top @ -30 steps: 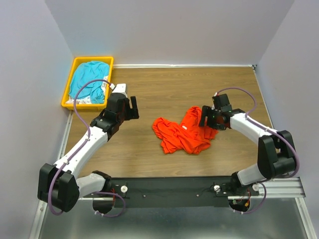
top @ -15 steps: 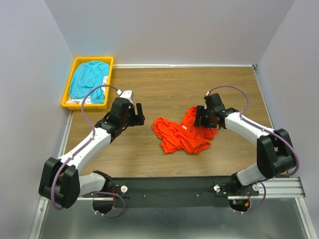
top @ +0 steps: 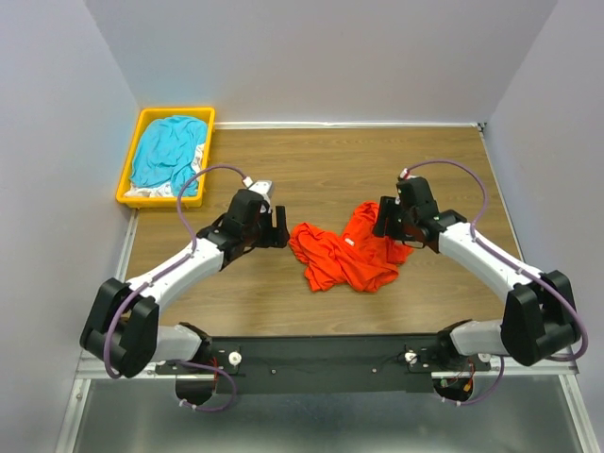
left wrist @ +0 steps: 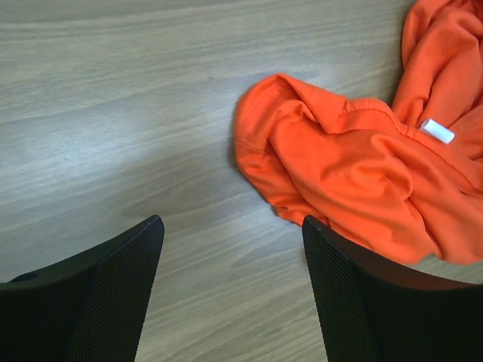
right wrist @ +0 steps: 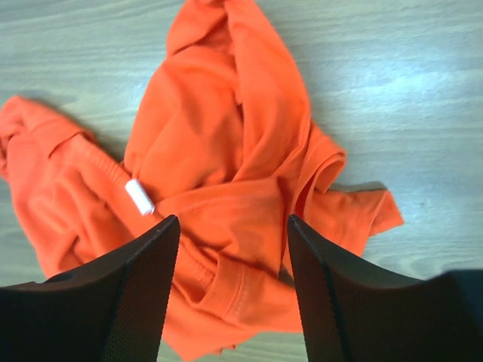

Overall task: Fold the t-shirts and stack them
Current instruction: Flatten the tshirt out

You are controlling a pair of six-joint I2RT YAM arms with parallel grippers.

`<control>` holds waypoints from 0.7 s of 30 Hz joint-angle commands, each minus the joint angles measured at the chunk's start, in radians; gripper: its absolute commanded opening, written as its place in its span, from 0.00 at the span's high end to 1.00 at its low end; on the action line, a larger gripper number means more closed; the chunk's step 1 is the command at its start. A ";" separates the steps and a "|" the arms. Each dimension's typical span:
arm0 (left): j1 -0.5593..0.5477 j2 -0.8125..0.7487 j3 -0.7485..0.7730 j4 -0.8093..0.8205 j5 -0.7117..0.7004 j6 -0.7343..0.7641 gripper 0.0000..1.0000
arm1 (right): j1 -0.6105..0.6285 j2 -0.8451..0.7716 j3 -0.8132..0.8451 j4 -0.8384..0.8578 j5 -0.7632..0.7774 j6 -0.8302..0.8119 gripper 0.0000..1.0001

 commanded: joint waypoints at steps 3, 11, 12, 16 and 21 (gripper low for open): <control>-0.078 0.073 0.011 0.033 0.038 -0.029 0.19 | 0.012 -0.064 -0.076 -0.021 -0.144 0.019 0.39; -0.168 0.128 0.029 0.048 0.029 -0.070 0.20 | 0.020 -0.080 -0.162 -0.021 -0.187 0.010 0.48; -0.177 0.133 0.034 0.048 0.027 -0.073 0.20 | 0.020 -0.075 -0.162 -0.019 -0.192 0.002 0.49; -0.217 0.153 0.043 0.046 0.015 -0.081 0.20 | 0.027 -0.052 -0.155 -0.015 -0.217 -0.021 0.50; -0.242 0.177 0.057 0.036 0.004 -0.090 0.20 | 0.047 -0.026 -0.143 -0.015 -0.230 -0.051 0.50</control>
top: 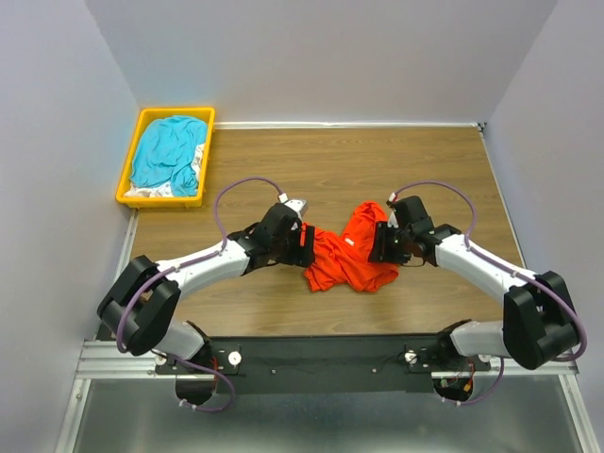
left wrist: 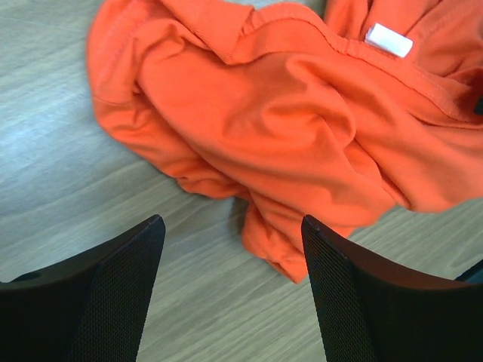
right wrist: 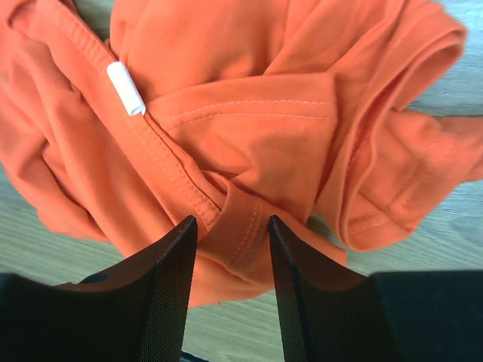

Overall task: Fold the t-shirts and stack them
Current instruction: Flatten the tshirt out

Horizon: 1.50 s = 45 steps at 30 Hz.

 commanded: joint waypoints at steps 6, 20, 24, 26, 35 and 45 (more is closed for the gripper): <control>-0.052 0.044 0.059 -0.014 -0.027 -0.022 0.20 | 0.052 0.047 0.019 -0.009 -0.014 -0.031 0.47; -0.103 0.139 0.116 -0.039 -0.042 -0.023 0.20 | 0.066 -0.065 0.103 -0.113 0.300 -0.014 0.94; -0.113 0.168 0.134 -0.048 -0.042 -0.020 0.20 | 0.064 -0.141 0.183 -0.144 0.403 -0.011 0.99; -0.118 0.183 0.145 -0.052 -0.042 -0.019 0.20 | 0.066 -0.160 0.218 -0.150 0.420 -0.009 0.99; -0.132 0.257 0.190 -0.046 -0.033 -0.014 0.34 | 0.066 -0.172 0.240 -0.157 0.368 0.014 0.99; -0.112 0.280 0.347 -0.176 -0.304 0.072 1.00 | 0.066 -0.159 0.292 -0.155 0.409 0.011 0.99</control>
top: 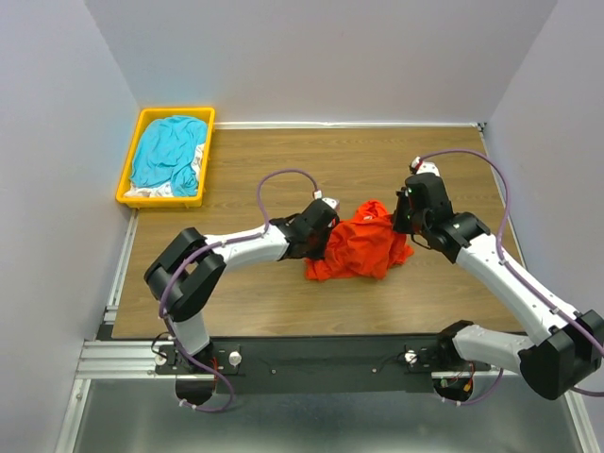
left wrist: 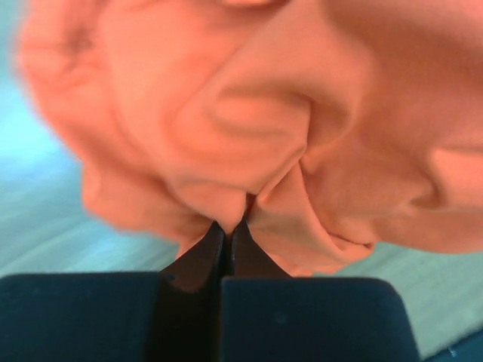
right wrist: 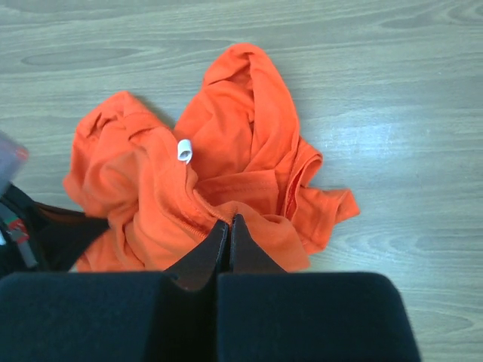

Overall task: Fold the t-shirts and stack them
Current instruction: Flatten the tshirt out

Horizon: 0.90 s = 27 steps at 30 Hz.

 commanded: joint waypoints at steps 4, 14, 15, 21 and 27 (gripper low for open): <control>0.065 -0.199 0.191 -0.198 -0.508 0.146 1.00 | 0.006 0.034 0.181 -0.014 0.047 -0.028 0.99; 0.157 -0.371 0.794 -0.324 -0.786 0.590 1.00 | 0.006 0.077 0.519 -0.014 -0.085 -0.067 0.99; 0.157 -0.367 0.846 -0.317 -0.782 0.661 1.00 | 0.004 0.071 0.534 -0.014 -0.085 -0.067 0.99; 0.156 -0.261 1.071 -0.231 -0.704 0.830 1.00 | 0.006 0.013 0.567 -0.014 -0.021 -0.062 0.99; 0.159 -0.091 1.026 -0.087 -0.500 0.839 0.96 | 0.006 -0.038 0.467 -0.016 0.110 -0.053 0.99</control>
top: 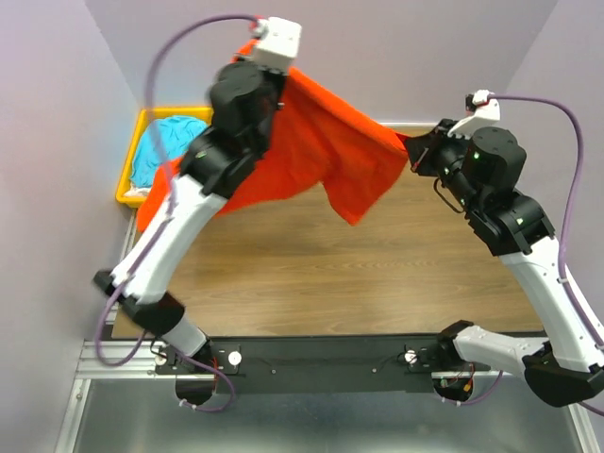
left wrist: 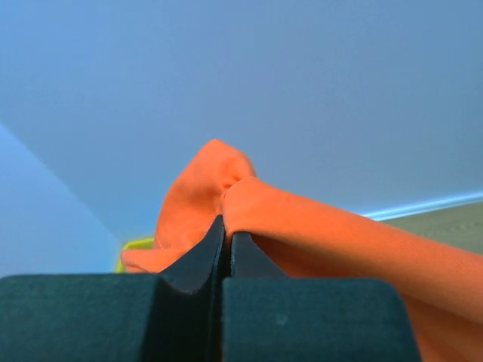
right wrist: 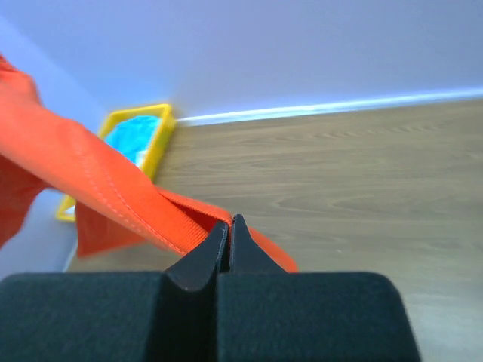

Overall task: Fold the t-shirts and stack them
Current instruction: Flatten the tshirt out

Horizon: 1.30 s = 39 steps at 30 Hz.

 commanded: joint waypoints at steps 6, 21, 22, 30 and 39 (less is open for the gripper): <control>0.044 0.563 0.163 0.158 0.210 -0.016 0.29 | -0.016 -0.043 -0.247 -0.073 0.479 0.029 0.99; 0.078 0.151 -0.630 0.115 0.300 -0.421 0.21 | -0.275 0.216 -0.379 -0.059 0.449 0.088 0.31; 0.081 0.127 -0.734 0.104 0.311 -0.444 0.21 | -0.275 0.220 -0.368 -0.056 0.416 0.074 0.30; 0.136 -0.016 -1.120 0.177 0.417 -0.616 0.47 | -0.269 0.280 -0.413 0.045 -0.164 -0.014 0.32; 0.161 0.134 -1.172 0.182 0.463 -0.647 0.56 | -0.269 0.331 -0.537 0.119 -0.280 0.038 0.33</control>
